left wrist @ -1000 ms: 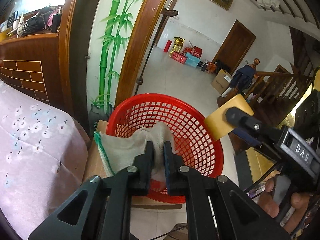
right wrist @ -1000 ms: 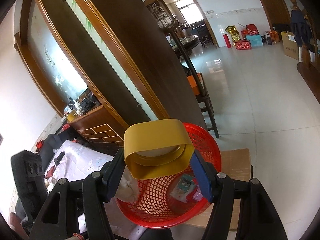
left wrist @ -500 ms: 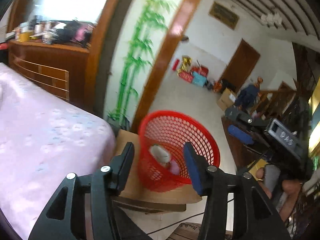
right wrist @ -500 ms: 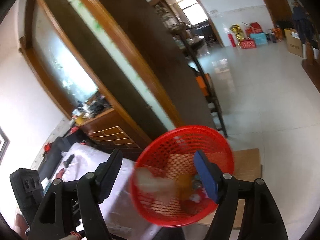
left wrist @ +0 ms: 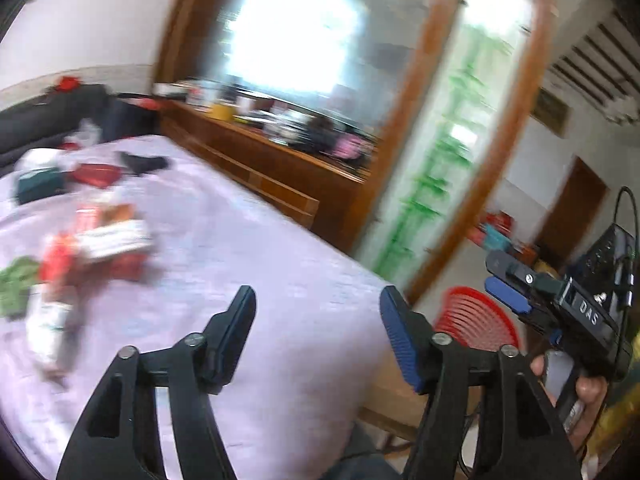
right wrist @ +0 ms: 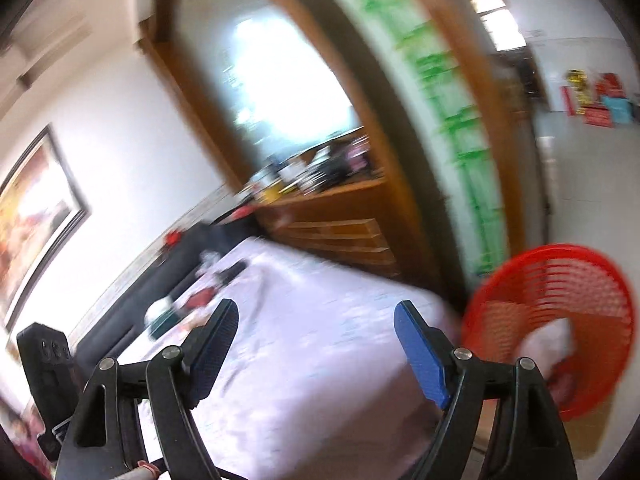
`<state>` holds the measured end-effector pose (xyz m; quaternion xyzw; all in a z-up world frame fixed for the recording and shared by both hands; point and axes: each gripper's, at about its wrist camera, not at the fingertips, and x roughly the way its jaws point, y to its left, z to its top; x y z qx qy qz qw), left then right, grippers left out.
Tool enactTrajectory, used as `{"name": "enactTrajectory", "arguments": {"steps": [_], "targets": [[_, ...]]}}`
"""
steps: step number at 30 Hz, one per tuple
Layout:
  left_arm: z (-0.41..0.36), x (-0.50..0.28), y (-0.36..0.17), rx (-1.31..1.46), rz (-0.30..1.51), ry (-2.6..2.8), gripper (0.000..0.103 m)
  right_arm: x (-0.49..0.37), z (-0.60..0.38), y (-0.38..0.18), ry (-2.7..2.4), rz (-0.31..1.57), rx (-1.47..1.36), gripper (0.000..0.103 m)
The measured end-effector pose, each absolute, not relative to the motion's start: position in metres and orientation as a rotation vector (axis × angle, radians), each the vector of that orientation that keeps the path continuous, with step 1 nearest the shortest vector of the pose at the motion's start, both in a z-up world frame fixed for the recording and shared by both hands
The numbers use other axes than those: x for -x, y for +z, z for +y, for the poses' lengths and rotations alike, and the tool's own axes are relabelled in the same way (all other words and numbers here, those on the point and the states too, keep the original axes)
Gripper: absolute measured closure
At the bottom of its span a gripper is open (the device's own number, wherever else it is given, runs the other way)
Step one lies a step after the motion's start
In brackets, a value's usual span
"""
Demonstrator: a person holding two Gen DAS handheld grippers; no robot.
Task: Collect trash
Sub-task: 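Swing both tools back toward the table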
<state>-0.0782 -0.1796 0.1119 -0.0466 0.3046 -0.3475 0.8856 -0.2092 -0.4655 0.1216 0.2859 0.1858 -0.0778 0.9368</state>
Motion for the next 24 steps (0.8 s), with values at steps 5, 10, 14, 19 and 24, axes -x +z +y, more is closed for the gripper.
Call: {"name": "enactTrajectory", "arguments": {"steps": [5, 10, 14, 19, 24], "targets": [[-0.118, 0.063, 0.119, 0.112, 0.606, -0.566, 0.037, 0.157, -0.406, 0.119, -0.014, 0.425, -0.532, 0.019], [-0.067, 0.045, 0.114, 0.111, 0.604, -0.442, 0.037, 0.107, -0.358, 0.111, 0.09, 0.479, -0.496, 0.019], [-0.039, 0.037, 0.105, 0.11, 0.625, -0.395, 0.037, 0.072, -0.325, 0.103, 0.157, 0.524, -0.469, 0.019], [-0.026, 0.032, 0.095, 0.074, 0.635, -0.367, 0.037, 0.038, -0.297, 0.091, 0.208, 0.576, -0.464, 0.019], [-0.028, 0.016, 0.075, 0.052, 0.693, -0.374, 0.037, 0.016, -0.288, 0.082, 0.22, 0.6, -0.476, 0.021]]}}
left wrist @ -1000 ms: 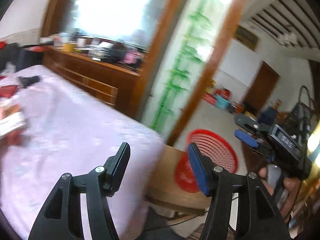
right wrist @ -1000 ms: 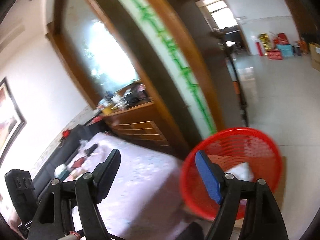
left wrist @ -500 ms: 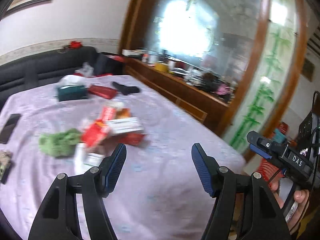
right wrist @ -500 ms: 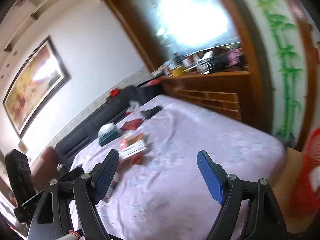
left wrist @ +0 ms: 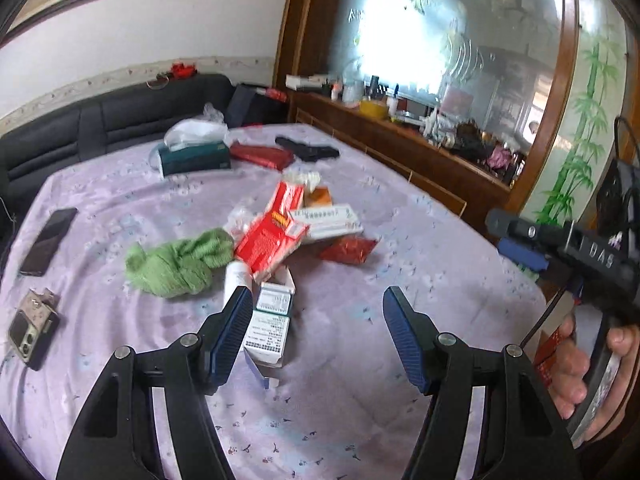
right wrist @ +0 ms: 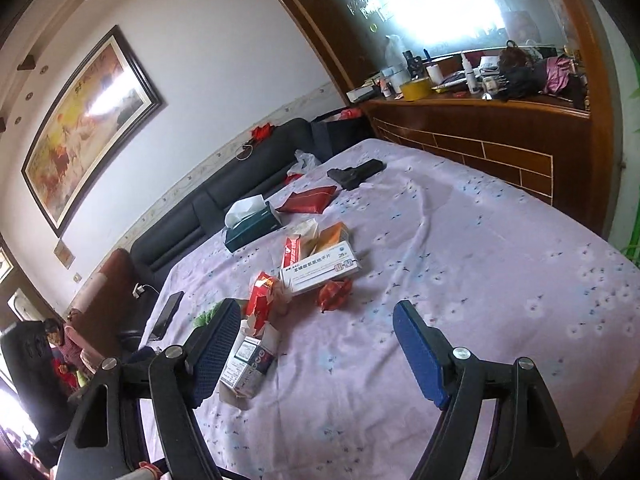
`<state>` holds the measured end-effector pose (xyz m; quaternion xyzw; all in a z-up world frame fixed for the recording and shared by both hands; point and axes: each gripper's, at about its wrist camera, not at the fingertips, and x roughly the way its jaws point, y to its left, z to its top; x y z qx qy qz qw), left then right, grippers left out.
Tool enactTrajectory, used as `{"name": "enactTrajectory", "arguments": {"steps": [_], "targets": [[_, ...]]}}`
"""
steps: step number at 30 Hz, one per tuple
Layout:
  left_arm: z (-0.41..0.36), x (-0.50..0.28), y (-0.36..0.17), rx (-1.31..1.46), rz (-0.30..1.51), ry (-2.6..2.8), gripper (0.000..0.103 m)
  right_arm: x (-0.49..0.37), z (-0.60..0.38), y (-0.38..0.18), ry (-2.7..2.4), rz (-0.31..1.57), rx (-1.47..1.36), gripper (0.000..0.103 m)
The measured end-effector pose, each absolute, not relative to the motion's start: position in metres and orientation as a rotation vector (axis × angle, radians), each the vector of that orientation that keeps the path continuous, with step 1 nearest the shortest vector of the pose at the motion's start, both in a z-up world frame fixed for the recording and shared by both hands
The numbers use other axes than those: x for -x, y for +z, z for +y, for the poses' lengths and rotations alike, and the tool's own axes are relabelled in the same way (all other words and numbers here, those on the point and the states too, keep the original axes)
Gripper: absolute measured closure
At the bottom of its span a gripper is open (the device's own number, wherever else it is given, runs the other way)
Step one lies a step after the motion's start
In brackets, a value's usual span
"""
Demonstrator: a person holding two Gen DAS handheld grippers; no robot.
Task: Collect trash
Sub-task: 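Swing both tools back toward the table, then grasp the white medicine box with the left tool while the right tool grasps the red snack bag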
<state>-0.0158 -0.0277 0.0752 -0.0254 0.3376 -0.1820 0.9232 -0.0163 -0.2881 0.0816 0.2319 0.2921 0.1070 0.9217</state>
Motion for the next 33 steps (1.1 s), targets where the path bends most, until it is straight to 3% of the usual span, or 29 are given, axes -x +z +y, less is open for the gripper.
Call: {"name": "enactTrajectory", "arguments": {"steps": [20, 29, 33], "targets": [[-0.029, -0.042, 0.014, 0.058, 0.887, -0.327, 0.046, -0.052, -0.273, 0.034, 0.255, 0.734, -0.527, 0.036], [-0.031, -0.045, 0.006, 0.049, 0.877, -0.332, 0.061, -0.096, -0.26, 0.01, 0.269, 0.824, -0.557, 0.044], [-0.036, -0.042, 0.004, 0.019, 0.871, -0.327, 0.063, -0.114, -0.257, -0.004, 0.238, 0.864, -0.565, 0.045]]}}
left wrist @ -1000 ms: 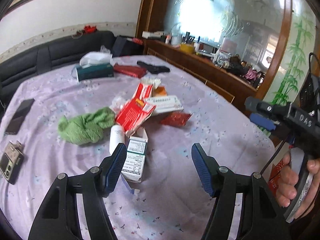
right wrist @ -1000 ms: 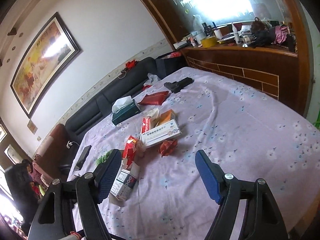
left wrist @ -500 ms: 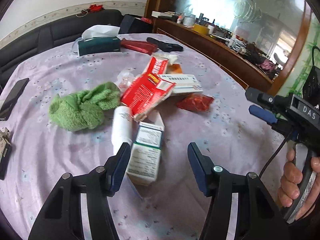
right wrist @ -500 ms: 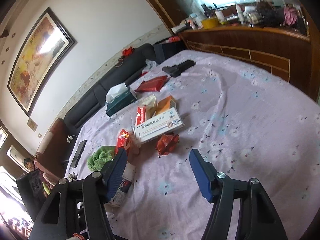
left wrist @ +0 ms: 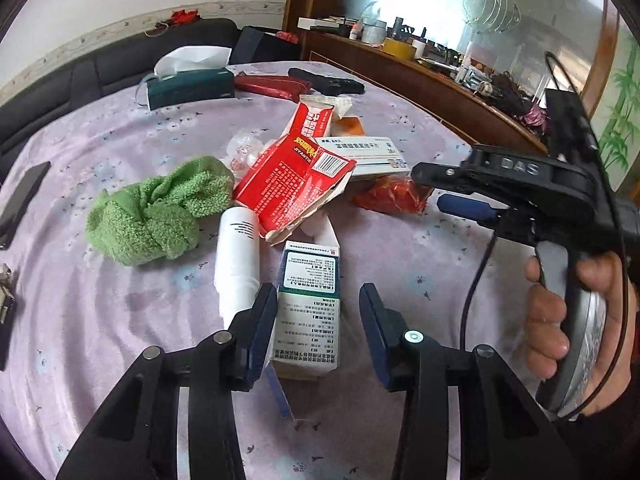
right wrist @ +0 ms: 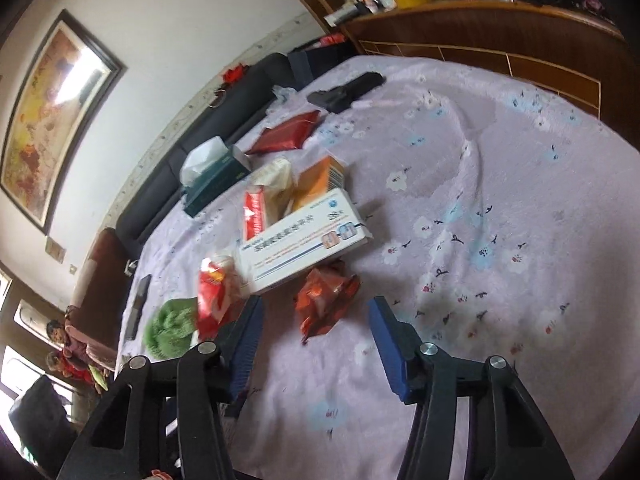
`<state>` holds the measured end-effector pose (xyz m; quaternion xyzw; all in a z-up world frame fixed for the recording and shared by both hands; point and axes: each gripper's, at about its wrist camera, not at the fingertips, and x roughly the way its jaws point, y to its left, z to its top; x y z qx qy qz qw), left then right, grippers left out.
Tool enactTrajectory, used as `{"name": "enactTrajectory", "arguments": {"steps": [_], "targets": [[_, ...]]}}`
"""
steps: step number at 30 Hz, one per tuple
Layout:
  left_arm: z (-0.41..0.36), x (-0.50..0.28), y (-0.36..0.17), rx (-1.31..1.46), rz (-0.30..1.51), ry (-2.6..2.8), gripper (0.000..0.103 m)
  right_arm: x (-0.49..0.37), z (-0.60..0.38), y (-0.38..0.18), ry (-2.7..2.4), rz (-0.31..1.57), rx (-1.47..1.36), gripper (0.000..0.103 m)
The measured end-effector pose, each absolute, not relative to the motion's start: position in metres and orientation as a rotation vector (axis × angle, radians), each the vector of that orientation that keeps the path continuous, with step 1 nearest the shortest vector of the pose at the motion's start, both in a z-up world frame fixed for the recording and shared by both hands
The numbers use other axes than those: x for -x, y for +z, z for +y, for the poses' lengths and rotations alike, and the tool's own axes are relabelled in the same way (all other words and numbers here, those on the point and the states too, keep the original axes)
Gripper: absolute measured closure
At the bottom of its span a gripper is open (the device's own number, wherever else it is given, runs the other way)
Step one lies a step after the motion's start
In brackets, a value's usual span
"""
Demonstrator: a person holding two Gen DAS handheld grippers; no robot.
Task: Collect trash
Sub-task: 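Grasp the white medicine box with the left tool while the right tool grasps the red snack bag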
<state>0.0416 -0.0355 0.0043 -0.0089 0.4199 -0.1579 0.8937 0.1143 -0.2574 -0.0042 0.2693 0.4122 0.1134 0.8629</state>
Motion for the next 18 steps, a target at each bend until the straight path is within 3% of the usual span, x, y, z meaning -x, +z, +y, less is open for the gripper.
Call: {"name": "enactTrajectory", "arguments": {"steps": [3, 11, 18], "targets": [[-0.037, -0.041, 0.004, 0.006, 0.867, -0.324, 0.069, -0.124, -0.258, -0.017, 0.233, 0.894, -0.595, 0.054], [-0.04, -0.045, -0.006, -0.026, 0.901, -0.296, 0.069, -0.129, -0.252, -0.024, 0.252, 0.912, -0.593, 0.072], [-0.048, -0.036, -0.004, -0.047, 0.89, -0.332, 0.07, -0.083, -0.26, -0.004, 0.244, 0.851, -0.575, 0.074]]}}
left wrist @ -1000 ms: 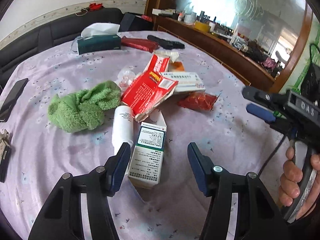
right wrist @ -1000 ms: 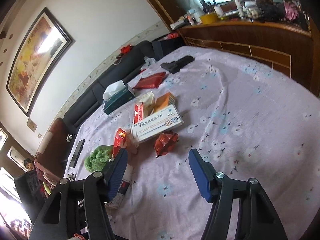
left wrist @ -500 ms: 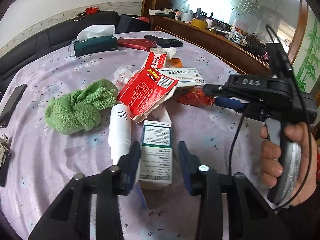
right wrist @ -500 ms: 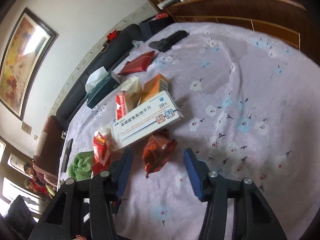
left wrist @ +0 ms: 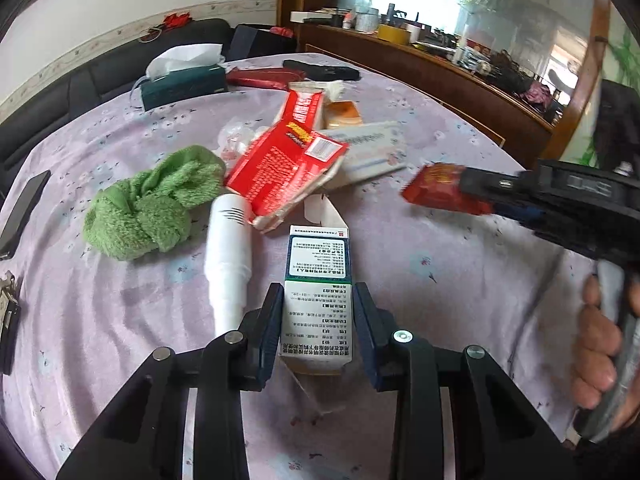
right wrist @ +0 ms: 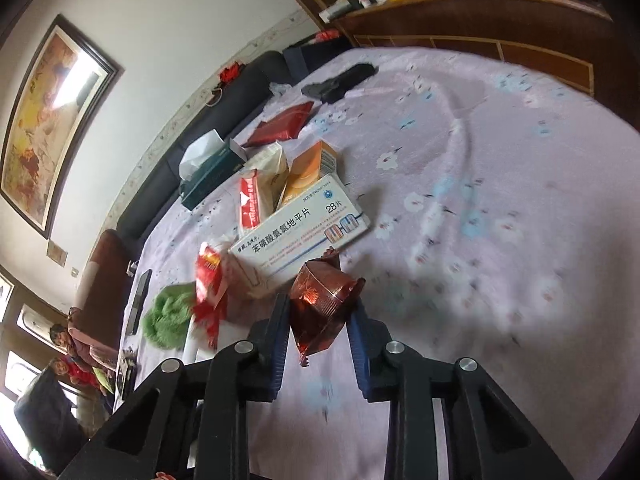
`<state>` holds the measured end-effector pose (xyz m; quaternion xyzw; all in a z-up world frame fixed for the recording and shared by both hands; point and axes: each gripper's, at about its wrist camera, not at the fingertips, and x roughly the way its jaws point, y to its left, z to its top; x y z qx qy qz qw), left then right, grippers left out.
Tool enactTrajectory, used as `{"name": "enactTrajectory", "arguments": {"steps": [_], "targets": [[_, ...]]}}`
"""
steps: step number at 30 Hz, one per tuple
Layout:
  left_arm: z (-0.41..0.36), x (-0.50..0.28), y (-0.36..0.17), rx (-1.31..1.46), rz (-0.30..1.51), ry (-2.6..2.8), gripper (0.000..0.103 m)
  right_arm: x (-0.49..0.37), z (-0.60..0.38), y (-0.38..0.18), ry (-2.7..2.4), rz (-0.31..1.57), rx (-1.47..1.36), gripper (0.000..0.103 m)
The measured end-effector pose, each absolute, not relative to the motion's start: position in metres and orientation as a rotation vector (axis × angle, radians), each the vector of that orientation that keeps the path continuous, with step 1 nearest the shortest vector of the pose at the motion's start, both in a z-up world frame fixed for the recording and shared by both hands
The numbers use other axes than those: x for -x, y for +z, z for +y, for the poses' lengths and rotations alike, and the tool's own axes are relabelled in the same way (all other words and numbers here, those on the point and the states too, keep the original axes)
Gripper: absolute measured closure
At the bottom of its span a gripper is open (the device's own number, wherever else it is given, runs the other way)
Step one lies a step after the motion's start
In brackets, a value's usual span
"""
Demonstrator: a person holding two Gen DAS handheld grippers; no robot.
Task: Collect trash
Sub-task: 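Grasp the white medicine box with the left tool while the right tool grasps the red snack bag, then carry the medicine box and red snack bag to the red basket and release both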
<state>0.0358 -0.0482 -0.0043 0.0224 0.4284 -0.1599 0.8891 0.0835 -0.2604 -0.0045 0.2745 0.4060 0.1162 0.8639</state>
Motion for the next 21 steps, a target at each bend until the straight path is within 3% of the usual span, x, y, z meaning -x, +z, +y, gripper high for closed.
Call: {"name": "enactTrajectory", "arguments": {"steps": [9, 21], "targets": [[-0.061, -0.004, 0.024, 0.064, 0.827, -0.453, 0.07, 0.016, -0.296, 0.042, 0.218, 0.7, -0.534, 0.074], [-0.136, 0.068, 0.087, 0.061, 0.689, -0.588, 0.07, 0.141, -0.364, 0.105, 0.045, 0.477, -0.483, 0.073]]}}
